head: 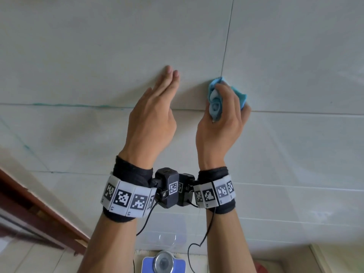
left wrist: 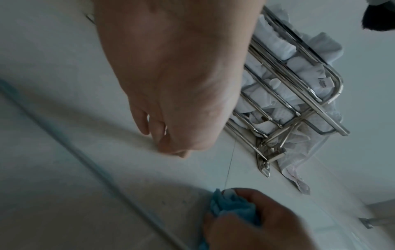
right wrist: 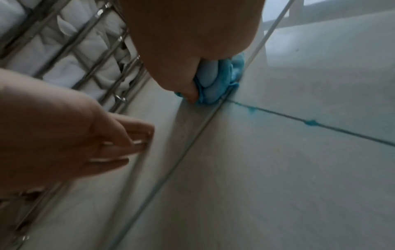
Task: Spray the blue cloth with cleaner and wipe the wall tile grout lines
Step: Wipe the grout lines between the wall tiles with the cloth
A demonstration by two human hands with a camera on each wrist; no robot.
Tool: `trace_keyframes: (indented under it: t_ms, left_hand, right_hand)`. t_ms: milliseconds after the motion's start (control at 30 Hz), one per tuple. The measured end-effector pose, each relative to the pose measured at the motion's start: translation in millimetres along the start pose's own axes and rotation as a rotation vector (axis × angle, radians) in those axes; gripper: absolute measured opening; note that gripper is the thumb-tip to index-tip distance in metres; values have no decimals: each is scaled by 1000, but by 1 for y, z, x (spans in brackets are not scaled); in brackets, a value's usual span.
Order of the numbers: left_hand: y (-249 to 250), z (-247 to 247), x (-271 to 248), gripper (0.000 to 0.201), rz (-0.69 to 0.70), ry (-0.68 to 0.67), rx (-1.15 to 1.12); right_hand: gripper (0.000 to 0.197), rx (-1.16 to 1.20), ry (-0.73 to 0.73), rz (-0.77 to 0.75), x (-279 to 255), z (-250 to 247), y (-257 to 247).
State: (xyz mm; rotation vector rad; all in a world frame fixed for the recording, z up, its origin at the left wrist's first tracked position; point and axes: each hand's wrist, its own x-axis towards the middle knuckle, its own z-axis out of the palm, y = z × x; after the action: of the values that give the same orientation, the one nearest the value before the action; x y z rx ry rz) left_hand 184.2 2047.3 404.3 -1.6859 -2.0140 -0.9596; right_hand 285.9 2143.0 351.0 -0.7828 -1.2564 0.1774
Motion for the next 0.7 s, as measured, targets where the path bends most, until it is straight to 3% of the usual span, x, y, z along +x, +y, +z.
trace_keyframes:
  t_ms: [100,167,333,433,500,633,700]
  left_hand:
    - [-5,-9,3,76,14,86,-89]
    - [-8,-14,7,75,20,164,-98]
    - [-20,-14,2,74,-67,227,-46]
    - [-31,-16,-5,77,-113,220,-19]
    - [-37,-21,-6,77,-143,222,-12]
    - [-45,-28,-3,76,-173,210,10]
    - [-46,-29,-3,76,-194,200,20]
  right_hand:
    - [46,-54,-126,-83,-16,-4,6]
    - [48,-28,-186,-61,-18,-13,7]
    - [34,86,87,9,41,-22,-7]
    - [36,67,110,-22,56,-9,-12]
    - [41,31,64,-96,40,2,-15]
    - [54,5,-224,-254,-13,18,-19]
    - [55,31,-285,-266,-17,16,-21]
